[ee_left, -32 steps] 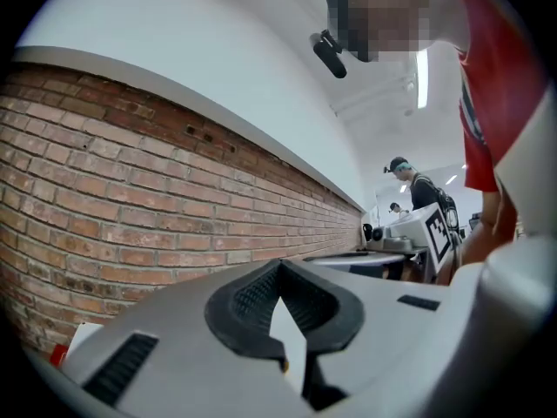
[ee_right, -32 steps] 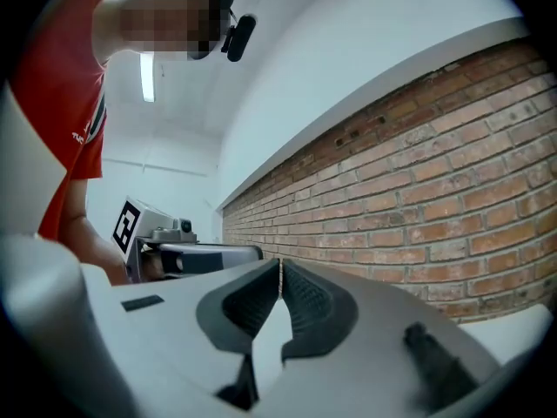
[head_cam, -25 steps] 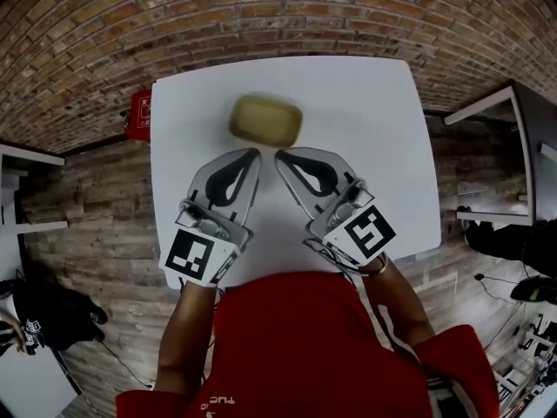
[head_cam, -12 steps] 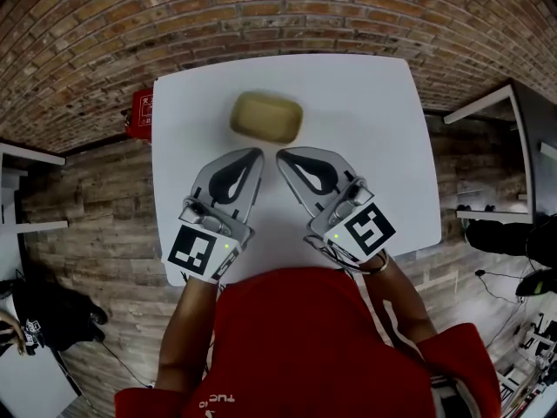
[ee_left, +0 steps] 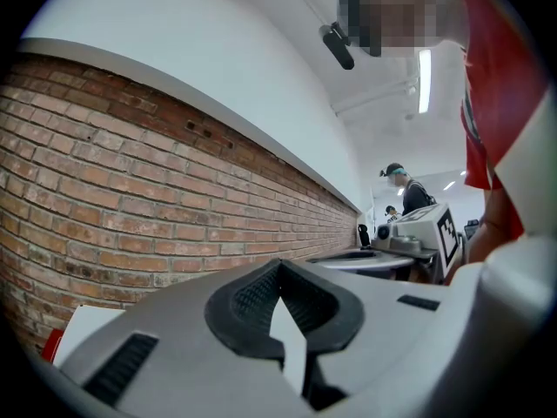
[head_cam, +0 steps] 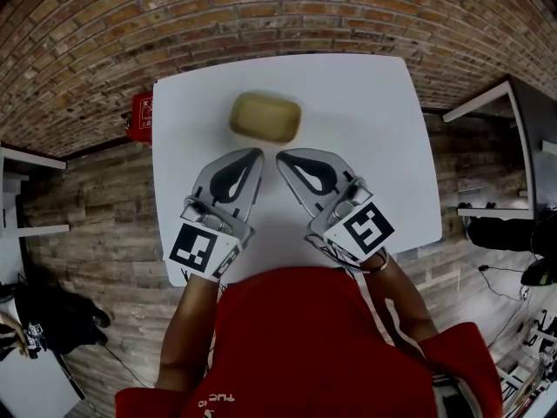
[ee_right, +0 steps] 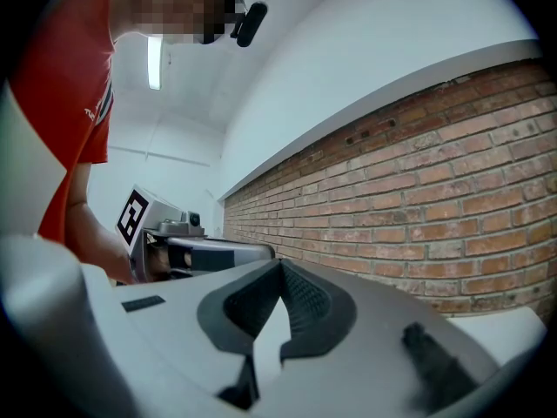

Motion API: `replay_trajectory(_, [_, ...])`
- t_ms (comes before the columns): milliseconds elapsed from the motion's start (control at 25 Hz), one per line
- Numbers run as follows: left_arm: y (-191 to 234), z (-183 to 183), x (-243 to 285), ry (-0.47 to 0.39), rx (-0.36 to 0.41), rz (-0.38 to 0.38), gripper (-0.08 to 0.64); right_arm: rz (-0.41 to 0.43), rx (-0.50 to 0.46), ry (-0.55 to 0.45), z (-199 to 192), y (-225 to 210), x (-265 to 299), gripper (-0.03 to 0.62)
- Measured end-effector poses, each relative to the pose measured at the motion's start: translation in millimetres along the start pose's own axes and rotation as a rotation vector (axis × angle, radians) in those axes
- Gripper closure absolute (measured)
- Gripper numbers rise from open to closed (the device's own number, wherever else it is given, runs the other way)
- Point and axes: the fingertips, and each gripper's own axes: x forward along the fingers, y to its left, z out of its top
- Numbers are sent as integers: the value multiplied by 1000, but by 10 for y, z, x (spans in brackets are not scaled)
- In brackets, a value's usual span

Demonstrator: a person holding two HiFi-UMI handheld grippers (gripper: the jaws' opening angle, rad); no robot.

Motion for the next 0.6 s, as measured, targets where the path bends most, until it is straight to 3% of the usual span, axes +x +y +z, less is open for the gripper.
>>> replay_trajectory(600, [-68,15,-53,-2,6,-10,545,5,-18,7,-18,81,-62,561])
